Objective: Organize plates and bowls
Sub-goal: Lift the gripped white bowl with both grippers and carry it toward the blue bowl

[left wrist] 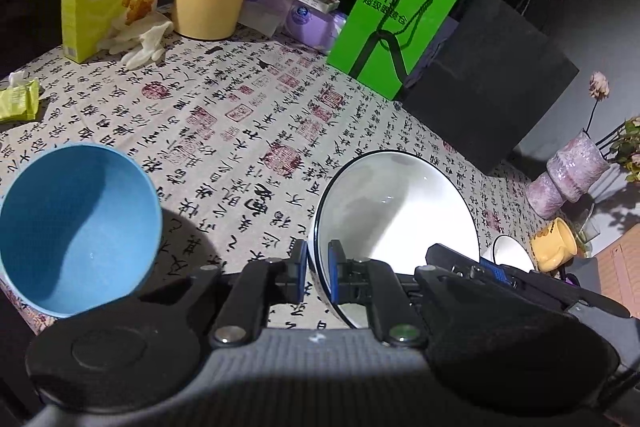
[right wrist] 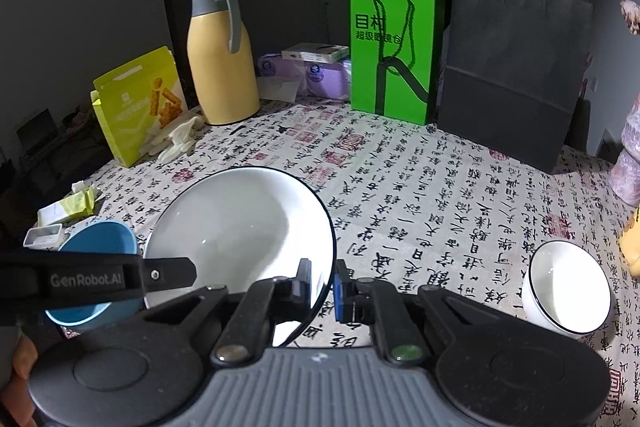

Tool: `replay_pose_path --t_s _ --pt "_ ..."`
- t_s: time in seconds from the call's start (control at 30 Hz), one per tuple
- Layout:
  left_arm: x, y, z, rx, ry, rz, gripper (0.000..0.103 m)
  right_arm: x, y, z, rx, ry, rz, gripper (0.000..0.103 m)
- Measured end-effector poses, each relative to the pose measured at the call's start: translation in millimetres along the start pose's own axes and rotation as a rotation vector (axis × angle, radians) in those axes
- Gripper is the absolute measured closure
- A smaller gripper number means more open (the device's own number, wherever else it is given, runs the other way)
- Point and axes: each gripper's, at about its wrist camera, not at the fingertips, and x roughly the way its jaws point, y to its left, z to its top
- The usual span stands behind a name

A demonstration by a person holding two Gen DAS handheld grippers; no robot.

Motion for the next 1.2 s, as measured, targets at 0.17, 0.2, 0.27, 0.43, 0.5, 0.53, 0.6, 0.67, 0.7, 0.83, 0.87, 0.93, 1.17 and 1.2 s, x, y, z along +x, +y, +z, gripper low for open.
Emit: replay_pose_path --t_s 0.17,0.2,0.27,0.43,0.5,0.53,0.6,0.67,0.7,0.83,0.87,0.93,1.17,1.2 --pt "-10.3 14.7 1.3 -0.011 -0.014 -0.003 0.092 -3.2 16.5 1.6 -0.017 -0.006 0.002 0.093" --pt "-12.5 18.0 1.8 -0.015 -0.017 -0.003 0.092 -3.8 20.4 1.6 -0.021 -0.008 0.003 0.093" --pt "-16.7 24.7 2.9 -0.02 -0.024 -0.002 0.092 -4.3 27.6 2.2 -0.027 -0.011 0.005 0.093" --pt "-26.9 41.0 4.9 -0.037 -0.039 0.002 0.092 -4.5 46.6 3.3 -0.043 -0.017 0.015 0.093" --pt "-30.8 47.6 5.9 -0.045 -0.045 0.004 0.092 -4.2 53.7 3.6 -0.049 -0.018 0.02 0.093" --pt "-32.8 50.9 6.3 -0.049 -0.048 0.005 0.092 -3.9 57.2 3.9 -0.052 -0.018 0.022 0.093" --pt "-36.4 58.0 6.9 -0.057 -0.054 0.007 0.092 -2.9 64.6 4.7 -0.059 -0.018 0.026 0.093" --pt "-39.7 64.5 7.7 -0.065 -0.059 0.008 0.092 -2.3 71.6 5.3 -0.066 -0.018 0.03 0.092" --pt "-41.2 67.6 8.2 -0.068 -0.062 0.009 0.092 -1.8 75.2 5.5 -0.069 -0.019 0.033 0.092" --pt "-47.2 79.7 10.1 -0.08 -0.072 0.013 0.092 -0.6 87.9 6.6 -0.079 -0.021 0.042 0.092" --pt "-48.5 82.8 10.5 -0.083 -0.075 0.013 0.092 -0.2 91.0 6.9 -0.082 -0.022 0.044 0.092" --pt "-51.1 89.2 10.9 -0.091 -0.079 0.014 0.092 0.3 97.0 7.5 -0.089 -0.022 0.048 0.092" --pt "-57.3 111.8 13.0 -0.12 -0.091 0.017 0.092 5.5 118.2 8.7 -0.113 -0.015 0.06 0.092" --pt "-57.9 115.4 13.4 -0.125 -0.092 0.018 0.092 6.8 121.5 8.9 -0.115 -0.012 0.062 0.092"
